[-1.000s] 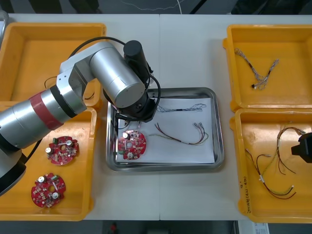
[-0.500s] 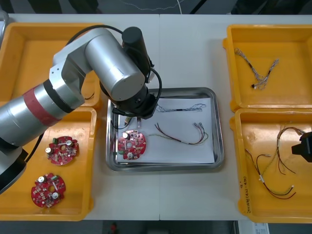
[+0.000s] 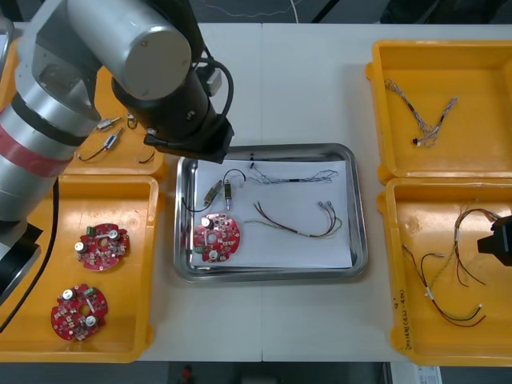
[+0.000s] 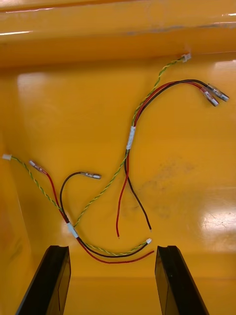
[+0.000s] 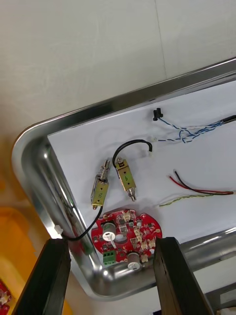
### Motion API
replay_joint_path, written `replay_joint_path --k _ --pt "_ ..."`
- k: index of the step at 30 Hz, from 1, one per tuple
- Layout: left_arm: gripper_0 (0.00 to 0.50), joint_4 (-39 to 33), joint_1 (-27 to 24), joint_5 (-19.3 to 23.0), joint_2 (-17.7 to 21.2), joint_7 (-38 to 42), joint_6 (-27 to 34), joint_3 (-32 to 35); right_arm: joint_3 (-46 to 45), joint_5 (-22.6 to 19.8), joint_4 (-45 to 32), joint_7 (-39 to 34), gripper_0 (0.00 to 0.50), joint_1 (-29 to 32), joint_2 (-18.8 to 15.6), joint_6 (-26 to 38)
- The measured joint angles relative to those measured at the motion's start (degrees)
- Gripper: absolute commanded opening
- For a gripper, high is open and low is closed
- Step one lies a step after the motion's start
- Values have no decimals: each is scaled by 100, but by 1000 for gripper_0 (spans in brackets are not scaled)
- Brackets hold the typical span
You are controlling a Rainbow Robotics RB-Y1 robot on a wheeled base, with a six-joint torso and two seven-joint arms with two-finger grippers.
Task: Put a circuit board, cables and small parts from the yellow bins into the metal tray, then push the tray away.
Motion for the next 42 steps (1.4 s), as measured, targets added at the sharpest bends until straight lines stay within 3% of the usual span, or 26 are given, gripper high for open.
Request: replay_joint_path --k 7,17,28,42 --pt "500 -221 0 411 352 0 381 331 134 -431 0 0 500 -88 -227 0" --pt "500 -411 107 545 899 0 409 756 742 -1139 -9 0 500 -675 -555 0" --pt "500 -887 1005 580 1408 -1 410 1536 1969 -1333 -334 0 500 -1794 -597 0" --pt "500 -1245 2127 261 1546 -194 411 2708 4393 -1375 -469 160 500 -2977 -626 1"
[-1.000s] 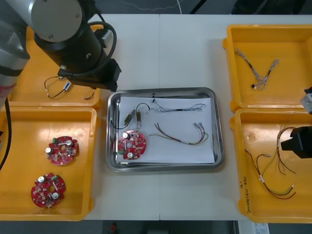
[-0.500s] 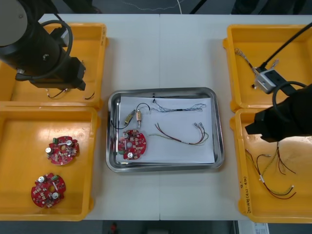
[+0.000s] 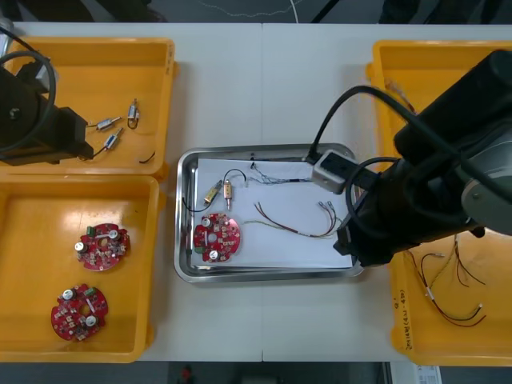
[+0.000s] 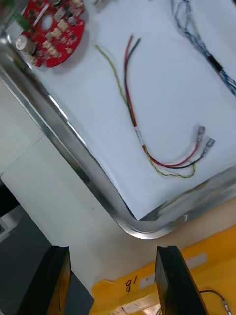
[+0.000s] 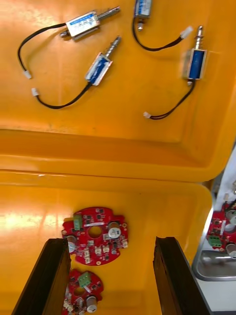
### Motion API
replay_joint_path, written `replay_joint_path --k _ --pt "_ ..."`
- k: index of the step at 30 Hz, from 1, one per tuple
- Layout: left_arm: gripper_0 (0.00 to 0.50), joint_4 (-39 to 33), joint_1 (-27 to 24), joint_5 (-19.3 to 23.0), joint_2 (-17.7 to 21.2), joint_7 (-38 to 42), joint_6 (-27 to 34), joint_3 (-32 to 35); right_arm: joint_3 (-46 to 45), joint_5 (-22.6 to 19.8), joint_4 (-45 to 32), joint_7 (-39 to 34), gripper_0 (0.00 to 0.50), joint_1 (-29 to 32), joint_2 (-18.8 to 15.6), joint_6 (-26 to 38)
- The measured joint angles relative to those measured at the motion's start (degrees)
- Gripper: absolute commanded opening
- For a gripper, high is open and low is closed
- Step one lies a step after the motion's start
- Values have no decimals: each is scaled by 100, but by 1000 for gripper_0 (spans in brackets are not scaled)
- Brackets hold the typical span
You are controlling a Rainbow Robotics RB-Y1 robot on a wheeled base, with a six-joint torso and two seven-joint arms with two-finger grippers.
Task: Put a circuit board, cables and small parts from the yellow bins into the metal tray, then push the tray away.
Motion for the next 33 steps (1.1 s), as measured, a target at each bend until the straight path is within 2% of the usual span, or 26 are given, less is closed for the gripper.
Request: replay_joint_path --k 5,11,16,24,33 --pt "500 -56 299 -110 0 -516 0 310 829 234 3 870 500 -390 0 -105" --pt "500 -239 693 -174 4 -676 0 634 1599 501 262 1002 500 -704 85 -548" --pt "500 -379 1033 -178 6 -751 0 978 2029 752 654 1672 500 -865 238 -875" --pt "500 -892 1465 -242 11 -1099 0 1070 2917 1623 864 1694 500 -957 491 -1113" --pt "500 -1263 1707 -236 11 -1099 0 1087 3611 2317 1203 1694 500 -959 811 -1236"
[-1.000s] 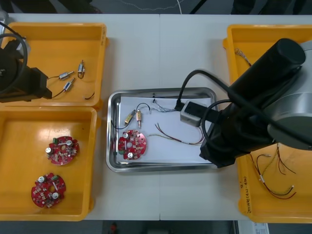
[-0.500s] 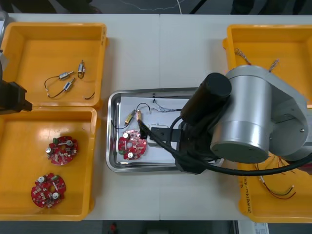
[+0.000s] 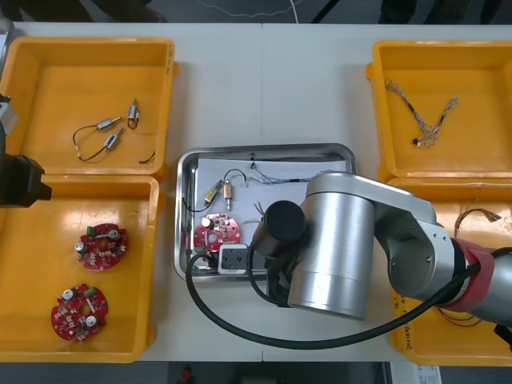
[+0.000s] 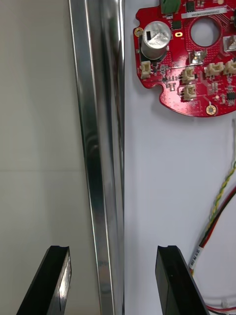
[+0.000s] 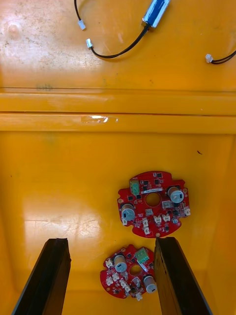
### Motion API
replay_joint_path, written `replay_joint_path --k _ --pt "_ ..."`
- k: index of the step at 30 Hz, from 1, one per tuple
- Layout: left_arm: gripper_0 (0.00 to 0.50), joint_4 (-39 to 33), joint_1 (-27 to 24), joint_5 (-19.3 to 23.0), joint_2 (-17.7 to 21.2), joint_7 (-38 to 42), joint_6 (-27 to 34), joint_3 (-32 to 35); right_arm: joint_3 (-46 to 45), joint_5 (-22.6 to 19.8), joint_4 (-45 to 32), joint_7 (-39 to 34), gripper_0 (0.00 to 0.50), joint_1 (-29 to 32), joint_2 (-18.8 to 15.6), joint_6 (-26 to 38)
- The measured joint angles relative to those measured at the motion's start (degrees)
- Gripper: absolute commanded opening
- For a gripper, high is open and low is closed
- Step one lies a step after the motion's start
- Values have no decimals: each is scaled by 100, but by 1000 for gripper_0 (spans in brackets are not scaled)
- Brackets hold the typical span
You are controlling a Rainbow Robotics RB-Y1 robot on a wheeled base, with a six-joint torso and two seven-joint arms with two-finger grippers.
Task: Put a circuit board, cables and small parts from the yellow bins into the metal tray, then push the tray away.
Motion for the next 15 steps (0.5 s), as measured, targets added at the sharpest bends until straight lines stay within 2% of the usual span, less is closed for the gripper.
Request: replay_joint_path --k 8,15 --pt "500 -331 209 61 0 0 0 56 306 139 447 0 500 -1 153 -202" --pt "500 -465 356 120 0 0 0 157 627 442 631 0 500 -2 208 -394"
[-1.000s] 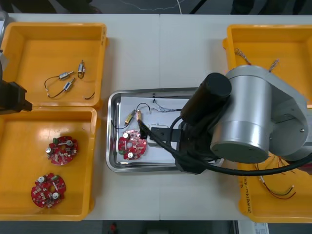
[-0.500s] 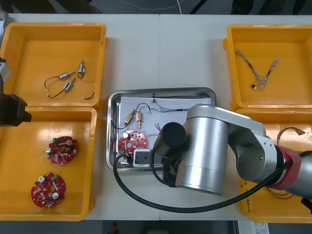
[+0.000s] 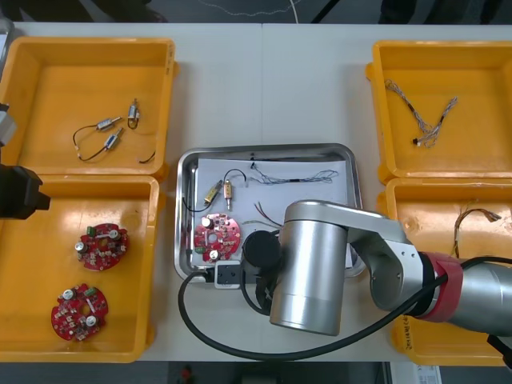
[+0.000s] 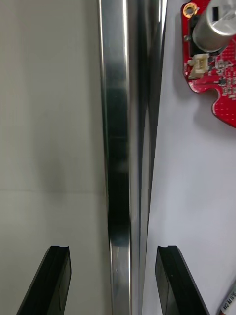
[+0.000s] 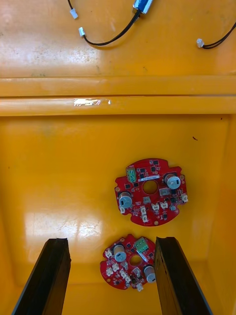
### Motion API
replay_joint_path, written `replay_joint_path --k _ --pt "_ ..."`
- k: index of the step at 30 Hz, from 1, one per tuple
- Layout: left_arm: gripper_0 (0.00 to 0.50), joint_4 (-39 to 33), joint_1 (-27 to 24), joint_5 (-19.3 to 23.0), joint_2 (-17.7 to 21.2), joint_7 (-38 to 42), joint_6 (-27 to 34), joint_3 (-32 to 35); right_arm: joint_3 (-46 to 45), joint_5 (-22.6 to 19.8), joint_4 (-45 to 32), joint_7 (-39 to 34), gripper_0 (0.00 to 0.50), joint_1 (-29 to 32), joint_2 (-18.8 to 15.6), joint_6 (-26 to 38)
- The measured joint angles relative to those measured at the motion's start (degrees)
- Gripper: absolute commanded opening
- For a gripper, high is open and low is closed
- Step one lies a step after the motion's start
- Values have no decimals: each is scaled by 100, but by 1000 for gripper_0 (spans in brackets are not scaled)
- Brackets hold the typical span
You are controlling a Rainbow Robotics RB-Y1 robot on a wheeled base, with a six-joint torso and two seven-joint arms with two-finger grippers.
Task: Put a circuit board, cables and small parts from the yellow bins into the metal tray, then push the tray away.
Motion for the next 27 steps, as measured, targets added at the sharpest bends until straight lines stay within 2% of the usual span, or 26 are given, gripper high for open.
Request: replay_joint_path --k 9,10,11,13,14,27 --pt "500 0 24 -19 0 0 0 3 75 189 300 0 500 0 161 -162" --pt "500 0 24 -19 0 0 0 3 76 201 303 0 411 0 162 -170" --pt "500 0 24 -20 0 0 0 3 78 206 303 0 240 -1 162 -173" --pt "500 0 24 -22 0 0 0 3 85 210 303 0 59 -1 164 -173" --pt "500 1 24 -22 0 0 0 3 90 212 304 0 5 -1 166 -173" --pt "500 17 36 -38 0 0 0 3 105 466 307 0 0 -52 179 -183"
